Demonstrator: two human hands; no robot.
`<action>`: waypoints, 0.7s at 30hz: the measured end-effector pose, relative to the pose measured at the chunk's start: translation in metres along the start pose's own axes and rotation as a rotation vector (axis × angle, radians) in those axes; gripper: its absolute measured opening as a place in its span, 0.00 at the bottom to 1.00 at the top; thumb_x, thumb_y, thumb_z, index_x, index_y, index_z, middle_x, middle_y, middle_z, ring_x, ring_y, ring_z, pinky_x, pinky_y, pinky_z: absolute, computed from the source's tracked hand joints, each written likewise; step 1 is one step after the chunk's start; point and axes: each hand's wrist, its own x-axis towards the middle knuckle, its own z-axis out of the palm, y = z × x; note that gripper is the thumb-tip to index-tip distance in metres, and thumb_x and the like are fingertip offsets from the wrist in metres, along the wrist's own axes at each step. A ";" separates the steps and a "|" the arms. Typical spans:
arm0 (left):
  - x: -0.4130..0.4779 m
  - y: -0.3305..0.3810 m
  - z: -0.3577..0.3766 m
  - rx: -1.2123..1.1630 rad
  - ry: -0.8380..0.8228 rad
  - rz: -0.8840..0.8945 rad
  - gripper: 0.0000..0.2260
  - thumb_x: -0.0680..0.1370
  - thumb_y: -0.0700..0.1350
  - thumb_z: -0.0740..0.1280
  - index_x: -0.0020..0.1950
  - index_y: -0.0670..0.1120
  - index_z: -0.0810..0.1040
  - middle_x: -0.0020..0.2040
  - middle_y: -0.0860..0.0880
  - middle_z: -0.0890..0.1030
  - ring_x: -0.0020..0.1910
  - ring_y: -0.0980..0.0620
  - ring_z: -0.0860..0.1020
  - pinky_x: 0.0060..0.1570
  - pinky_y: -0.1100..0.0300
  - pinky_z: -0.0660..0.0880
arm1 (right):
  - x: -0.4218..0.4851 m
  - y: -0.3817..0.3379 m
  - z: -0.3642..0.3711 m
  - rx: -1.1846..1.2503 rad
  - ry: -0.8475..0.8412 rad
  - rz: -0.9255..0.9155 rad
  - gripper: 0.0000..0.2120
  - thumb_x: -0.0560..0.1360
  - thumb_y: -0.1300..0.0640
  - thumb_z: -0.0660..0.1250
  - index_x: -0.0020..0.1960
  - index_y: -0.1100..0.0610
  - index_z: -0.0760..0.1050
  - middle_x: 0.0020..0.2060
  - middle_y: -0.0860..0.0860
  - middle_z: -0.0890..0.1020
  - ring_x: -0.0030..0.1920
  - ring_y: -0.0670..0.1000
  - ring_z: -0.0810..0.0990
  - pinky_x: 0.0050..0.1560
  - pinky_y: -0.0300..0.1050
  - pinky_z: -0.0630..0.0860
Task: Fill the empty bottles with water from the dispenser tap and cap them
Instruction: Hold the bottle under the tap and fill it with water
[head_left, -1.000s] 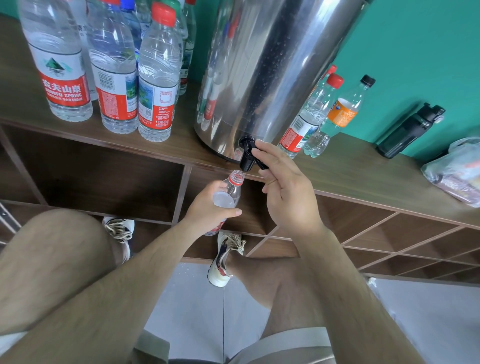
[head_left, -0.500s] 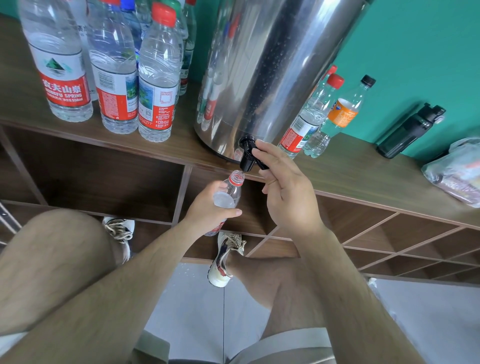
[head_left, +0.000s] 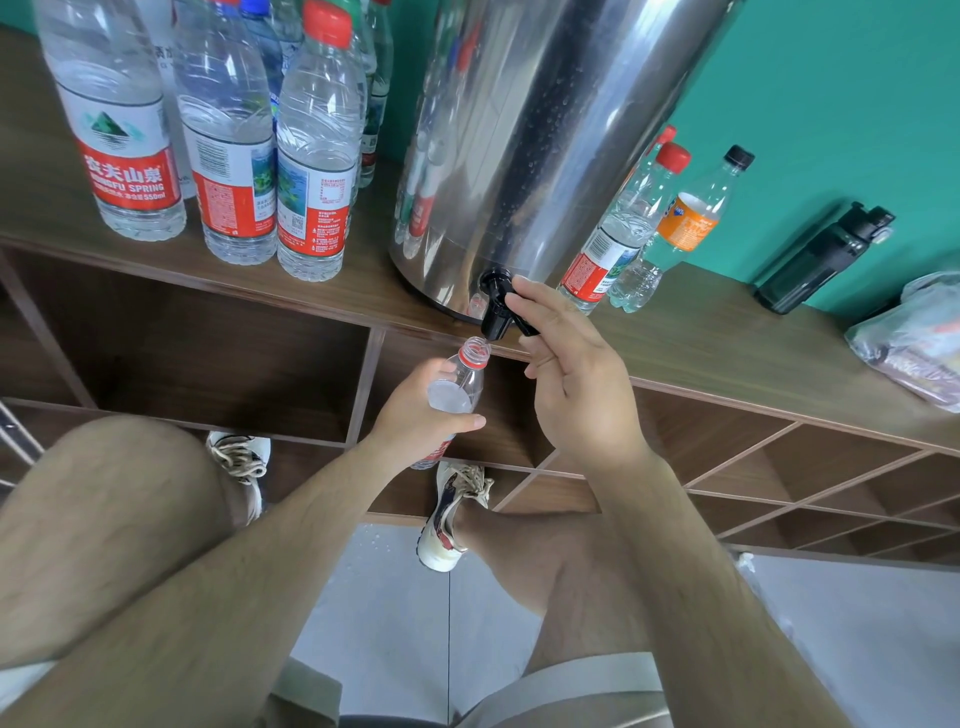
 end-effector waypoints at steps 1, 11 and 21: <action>0.000 0.000 0.000 -0.002 0.000 0.001 0.35 0.70 0.53 0.81 0.72 0.56 0.68 0.64 0.58 0.74 0.62 0.55 0.74 0.62 0.56 0.73 | 0.000 0.000 0.000 -0.002 -0.001 -0.003 0.26 0.78 0.78 0.59 0.72 0.61 0.77 0.74 0.50 0.75 0.65 0.52 0.80 0.57 0.33 0.78; 0.001 0.001 0.000 0.014 0.002 0.002 0.35 0.70 0.53 0.81 0.72 0.56 0.68 0.65 0.58 0.74 0.62 0.56 0.74 0.59 0.58 0.71 | 0.001 0.005 0.001 -0.027 0.041 -0.032 0.24 0.79 0.77 0.59 0.71 0.63 0.77 0.73 0.53 0.76 0.74 0.42 0.71 0.66 0.31 0.73; -0.001 0.002 0.000 -0.002 -0.004 0.004 0.34 0.71 0.52 0.81 0.72 0.55 0.68 0.66 0.56 0.75 0.62 0.54 0.74 0.59 0.58 0.72 | 0.002 0.001 0.000 -0.136 0.054 -0.031 0.23 0.78 0.77 0.62 0.69 0.63 0.79 0.71 0.55 0.78 0.65 0.61 0.79 0.67 0.24 0.62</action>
